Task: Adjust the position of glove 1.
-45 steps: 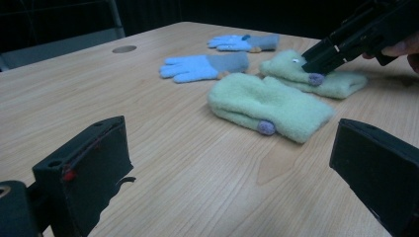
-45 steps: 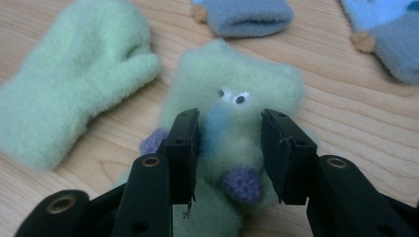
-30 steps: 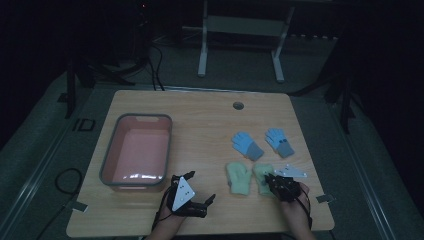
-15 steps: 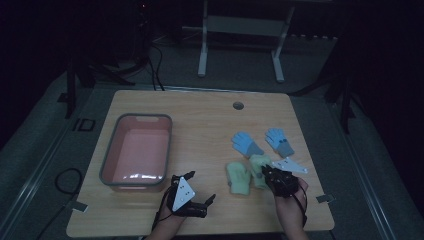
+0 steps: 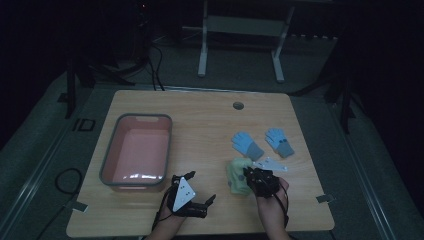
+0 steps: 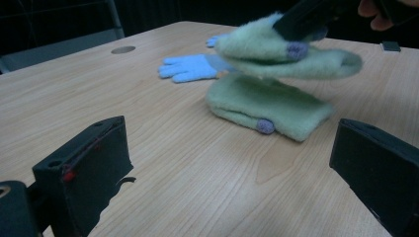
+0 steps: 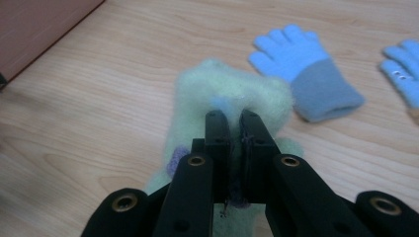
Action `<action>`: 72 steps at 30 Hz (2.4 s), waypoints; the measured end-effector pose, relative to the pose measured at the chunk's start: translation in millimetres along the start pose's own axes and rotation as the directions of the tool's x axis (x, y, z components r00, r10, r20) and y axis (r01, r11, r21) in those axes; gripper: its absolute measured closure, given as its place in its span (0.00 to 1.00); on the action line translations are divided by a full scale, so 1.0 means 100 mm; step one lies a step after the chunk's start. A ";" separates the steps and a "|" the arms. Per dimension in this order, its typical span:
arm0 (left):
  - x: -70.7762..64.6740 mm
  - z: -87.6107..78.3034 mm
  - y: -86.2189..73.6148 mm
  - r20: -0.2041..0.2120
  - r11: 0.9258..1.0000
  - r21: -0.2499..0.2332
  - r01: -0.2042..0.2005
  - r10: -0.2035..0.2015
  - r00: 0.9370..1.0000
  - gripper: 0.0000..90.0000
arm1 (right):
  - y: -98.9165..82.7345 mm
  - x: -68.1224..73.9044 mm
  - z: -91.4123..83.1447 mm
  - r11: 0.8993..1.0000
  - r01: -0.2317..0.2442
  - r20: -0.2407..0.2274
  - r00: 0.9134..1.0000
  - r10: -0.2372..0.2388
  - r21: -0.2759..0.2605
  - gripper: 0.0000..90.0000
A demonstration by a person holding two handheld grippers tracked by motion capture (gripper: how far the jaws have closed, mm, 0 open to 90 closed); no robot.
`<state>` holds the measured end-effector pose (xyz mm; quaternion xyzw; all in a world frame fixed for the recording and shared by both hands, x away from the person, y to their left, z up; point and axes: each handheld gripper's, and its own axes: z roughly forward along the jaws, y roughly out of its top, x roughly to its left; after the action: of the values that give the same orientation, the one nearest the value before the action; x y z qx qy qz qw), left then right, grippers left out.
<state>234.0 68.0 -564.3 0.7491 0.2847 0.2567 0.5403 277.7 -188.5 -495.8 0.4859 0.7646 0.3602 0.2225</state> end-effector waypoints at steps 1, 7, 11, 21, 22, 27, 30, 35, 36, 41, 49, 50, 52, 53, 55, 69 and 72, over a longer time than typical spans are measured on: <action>0.00 0.00 0.00 0.001 1.000 0.002 -0.002 0.002 1.000 0.02 | -0.01 0.02 0.01 1.000 0.003 0.003 1.000 -0.003 0.004 0.94; 0.00 0.00 0.00 0.003 1.000 0.002 -0.004 0.004 1.000 0.03 | -0.04 0.10 0.10 1.000 0.005 0.008 1.000 -0.005 0.022 0.93; 0.00 0.00 0.00 0.004 1.000 0.001 -0.003 0.003 1.000 0.02 | -0.08 0.11 0.15 0.999 0.006 0.016 1.000 -0.006 0.035 0.93; 0.00 0.00 0.00 0.004 1.000 0.002 -0.003 0.003 1.000 0.02 | -0.21 0.13 0.31 0.997 0.020 0.010 1.000 -0.021 0.070 0.84; 0.00 0.00 0.00 0.004 1.000 0.001 -0.001 0.001 1.000 0.03 | -0.21 0.13 0.31 0.997 0.020 0.007 1.000 -0.020 0.068 0.83; 0.00 0.00 0.00 0.006 1.000 0.001 -0.001 0.001 1.000 0.03 | -0.21 0.12 0.33 0.997 0.036 -0.022 0.999 -0.035 0.072 0.72; 0.01 0.00 0.00 0.010 1.000 0.004 0.006 -0.006 1.000 0.02 | -0.17 0.10 0.28 0.997 0.053 -0.049 0.998 -0.050 0.063 0.62; 0.01 0.01 0.01 0.014 1.000 0.013 0.009 -0.009 1.000 0.02 | -0.09 -0.03 0.19 0.996 0.077 -0.088 0.993 -0.072 0.048 0.46; 0.02 0.01 0.01 0.015 1.000 0.013 0.011 -0.012 1.000 0.02 | -0.07 -0.06 0.18 0.997 0.071 -0.102 0.993 -0.066 0.042 0.41; 0.00 0.05 0.02 0.043 0.999 0.021 0.029 -0.030 0.999 0.02 | -0.01 -0.17 0.19 0.995 0.082 -0.180 0.981 -0.071 0.053 0.24; -0.03 0.08 0.08 0.108 0.998 0.053 -0.017 0.011 0.994 0.02 | -0.01 -0.33 0.19 0.998 0.065 -0.303 0.951 -0.061 0.004 0.16; -0.04 0.08 0.10 0.127 0.997 0.074 -0.014 0.004 0.992 0.02 | -0.01 -0.35 0.19 0.996 0.087 -0.301 0.950 -0.086 -0.008 0.16; -0.06 0.09 0.14 0.137 0.994 0.108 -0.002 -0.013 0.990 0.02 | 0.01 -0.39 0.16 0.990 0.134 -0.293 0.946 -0.138 -0.034 0.16; -0.06 0.09 0.14 0.137 0.994 0.108 -0.002 -0.013 0.990 0.03 | 0.01 -0.39 0.16 0.990 0.134 -0.293 0.946 -0.138 -0.034 0.16; -0.10 0.12 0.19 0.195 0.991 0.136 0.003 -0.029 0.980 0.02 | 0.07 -0.48 0.11 0.984 0.163 -0.289 0.940 -0.178 -0.077 0.15; -0.29 0.37 0.47 0.351 0.977 0.153 -0.152 0.090 0.932 0.03 | 0.21 -0.62 0.09 0.988 0.141 -0.433 0.888 -0.154 -0.064 0.34; -0.29 0.46 0.53 0.367 0.975 0.132 -0.181 0.122 0.922 0.14 | 0.25 -0.65 0.13 0.983 0.180 -0.408 0.894 -0.184 -0.049 0.54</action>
<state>252.7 3.6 -528.7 0.8447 0.1429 0.1336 0.4983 329.3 -236.6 -485.4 0.3248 0.8343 0.4358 0.0922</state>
